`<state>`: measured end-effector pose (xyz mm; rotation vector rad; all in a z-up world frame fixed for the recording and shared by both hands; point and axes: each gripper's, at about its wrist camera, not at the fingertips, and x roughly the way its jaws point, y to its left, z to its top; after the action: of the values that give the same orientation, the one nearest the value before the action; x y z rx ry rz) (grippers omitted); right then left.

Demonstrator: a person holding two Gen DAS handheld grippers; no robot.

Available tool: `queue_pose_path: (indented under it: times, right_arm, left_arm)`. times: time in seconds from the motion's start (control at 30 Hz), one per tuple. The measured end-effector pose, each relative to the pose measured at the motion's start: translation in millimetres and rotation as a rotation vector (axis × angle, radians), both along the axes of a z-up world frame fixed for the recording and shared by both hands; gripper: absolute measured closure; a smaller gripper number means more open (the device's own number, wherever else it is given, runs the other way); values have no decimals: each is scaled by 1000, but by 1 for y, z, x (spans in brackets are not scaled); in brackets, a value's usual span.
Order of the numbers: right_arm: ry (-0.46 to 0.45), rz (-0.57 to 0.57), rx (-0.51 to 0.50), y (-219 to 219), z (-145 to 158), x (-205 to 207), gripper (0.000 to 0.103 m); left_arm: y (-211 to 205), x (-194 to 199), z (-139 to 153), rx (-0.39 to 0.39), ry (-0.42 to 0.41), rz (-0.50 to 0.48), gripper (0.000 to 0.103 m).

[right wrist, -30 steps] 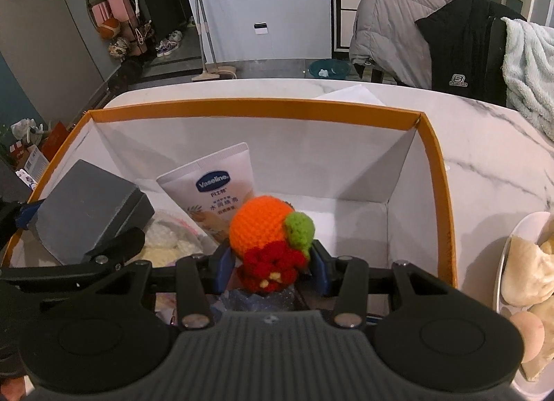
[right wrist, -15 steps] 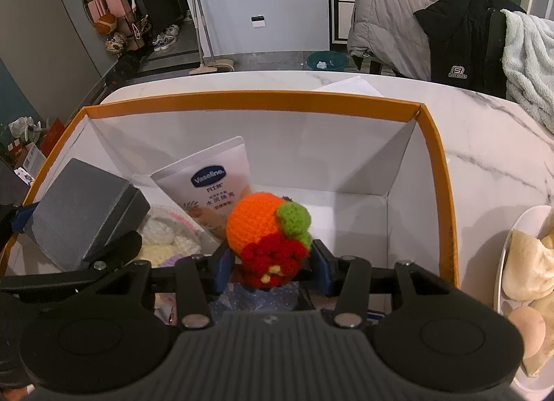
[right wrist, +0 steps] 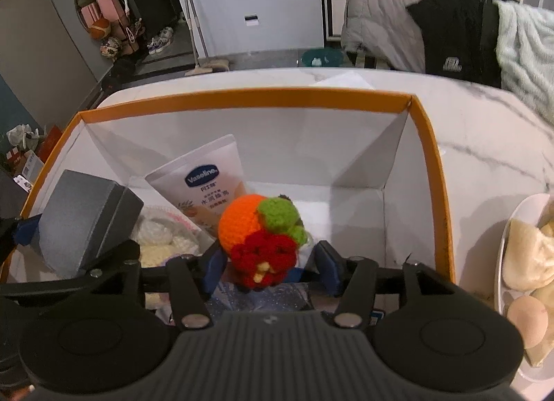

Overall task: Organize objects
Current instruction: 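Lower both items into the orange box and open both grippers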

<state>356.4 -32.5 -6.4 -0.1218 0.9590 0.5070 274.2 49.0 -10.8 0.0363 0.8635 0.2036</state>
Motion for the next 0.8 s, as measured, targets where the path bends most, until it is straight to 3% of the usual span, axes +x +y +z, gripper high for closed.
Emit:
queue_pose_path:
  times: [0.13,0.27,0.57,0.8]
  right_arm:
    - [-34,-8,0,-1,1,-4,41]
    - [-52,0,16,-2,6,-6,29]
    - [-94,-42,116,-14,16,-15,26]
    - [-163,-51,104,-20,35,-22,15]
  left_arm:
    - [1,0,0,-17,7,10,9]
    - [0,0,2,-15,-7,1,9]
    - [-8,4,12,6,-49,-35,8]
    - [-8,0,21,-64,-78,-35,8]
